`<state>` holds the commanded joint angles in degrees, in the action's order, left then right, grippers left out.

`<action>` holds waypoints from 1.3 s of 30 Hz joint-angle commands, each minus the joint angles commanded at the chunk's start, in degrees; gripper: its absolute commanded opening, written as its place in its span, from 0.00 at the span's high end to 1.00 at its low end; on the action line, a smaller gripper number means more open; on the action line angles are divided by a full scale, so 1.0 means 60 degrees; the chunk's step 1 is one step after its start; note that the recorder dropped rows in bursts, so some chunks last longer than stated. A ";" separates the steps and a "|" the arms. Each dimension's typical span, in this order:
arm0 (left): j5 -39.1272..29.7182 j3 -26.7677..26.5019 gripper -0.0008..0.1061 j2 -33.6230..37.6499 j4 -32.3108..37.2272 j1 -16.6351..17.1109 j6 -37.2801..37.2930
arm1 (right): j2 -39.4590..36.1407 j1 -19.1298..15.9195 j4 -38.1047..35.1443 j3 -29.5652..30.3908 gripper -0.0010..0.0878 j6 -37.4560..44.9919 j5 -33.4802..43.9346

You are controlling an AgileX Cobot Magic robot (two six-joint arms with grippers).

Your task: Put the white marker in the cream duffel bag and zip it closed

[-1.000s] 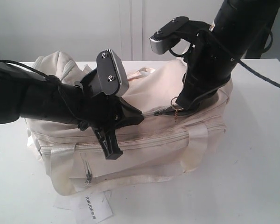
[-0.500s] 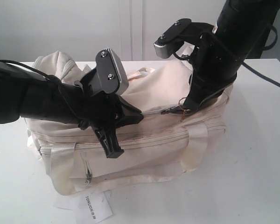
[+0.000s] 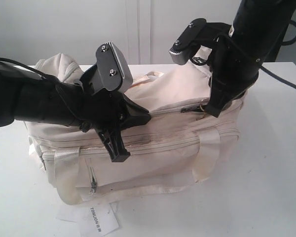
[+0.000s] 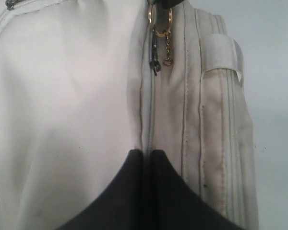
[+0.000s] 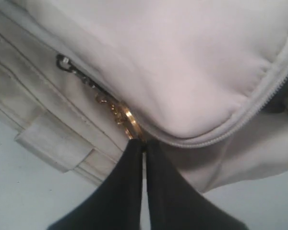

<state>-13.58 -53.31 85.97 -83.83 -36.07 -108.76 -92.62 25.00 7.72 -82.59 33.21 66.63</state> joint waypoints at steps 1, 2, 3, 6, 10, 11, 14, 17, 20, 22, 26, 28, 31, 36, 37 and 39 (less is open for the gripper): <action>0.0000 0.0000 0.99 0.0000 0.0000 0.0000 0.0000 | 0.0000 0.0000 0.0095 0.0000 0.99 0.0000 -0.0082; 0.0004 0.0000 0.99 0.0000 0.0000 0.0000 0.0040 | 0.0000 0.0000 0.0183 0.0000 0.99 0.0000 -0.0200; 0.0004 0.0000 0.99 0.0000 0.0000 0.0000 0.0040 | 0.0000 -0.0021 0.0262 0.0000 0.99 0.0000 -0.0325; 0.0004 0.0000 0.99 0.0000 0.0000 0.0000 0.0040 | 0.0000 -0.0234 0.0262 0.0000 0.99 0.0000 -0.0427; 0.0004 0.0000 0.99 0.0000 0.0020 0.0000 0.0037 | 0.0000 -0.0612 0.0262 0.0000 0.99 0.0000 -0.0427; 0.0004 0.0000 0.99 0.0000 0.0020 0.0000 0.0037 | 0.0000 -0.0744 0.0262 0.0000 0.99 0.0000 -0.0451; 0.0004 0.0000 0.99 0.0000 0.0020 0.0000 0.0037 | 0.0000 -0.0852 0.0208 0.0000 0.99 0.0000 -0.0509; 0.0004 0.0000 0.99 0.0000 0.0062 0.0000 0.0037 | 0.0000 -0.0850 0.0208 0.0000 0.99 0.0000 -0.0878; 0.0004 0.0000 0.99 0.0000 0.0082 0.0000 0.0037 | 0.0000 -0.0850 0.0503 0.0000 0.99 0.0000 -0.1119; -0.0020 0.0000 0.99 0.0000 0.0079 0.0000 0.0037 | 0.0000 -0.0903 0.0785 0.0000 0.99 0.0000 -0.1162; -0.0043 0.0000 0.99 0.0000 0.0079 0.0000 0.0037 | -0.0017 -0.1241 0.0892 0.0000 0.99 0.0000 -0.1368; -0.0060 0.0000 0.99 0.0000 0.0079 0.0000 0.0037 | -0.0017 -0.1337 0.0843 0.0000 0.99 0.0000 -0.1457; -0.0145 0.0000 0.99 0.0000 0.0079 0.0000 0.0037 | -0.0017 -0.1422 0.0793 0.0000 0.99 0.0000 -0.1519; -0.0374 0.0000 0.99 0.0000 0.0079 0.0000 0.0037 | -0.0017 -0.1412 0.0685 0.0000 0.99 0.0000 -0.1548; -0.0396 0.0000 0.98 0.0000 0.0079 0.0000 0.0037 | -0.0017 -0.1412 0.0574 0.0000 0.99 0.0000 -0.1548; -0.0419 0.0000 0.86 0.0000 0.0079 0.0000 0.0037 | -0.0017 -0.1412 0.0294 0.0000 0.99 0.0043 -0.1510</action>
<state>-16.09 -53.31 85.97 -83.36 -36.07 -108.54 -92.73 16.53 9.48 -82.59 33.47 57.57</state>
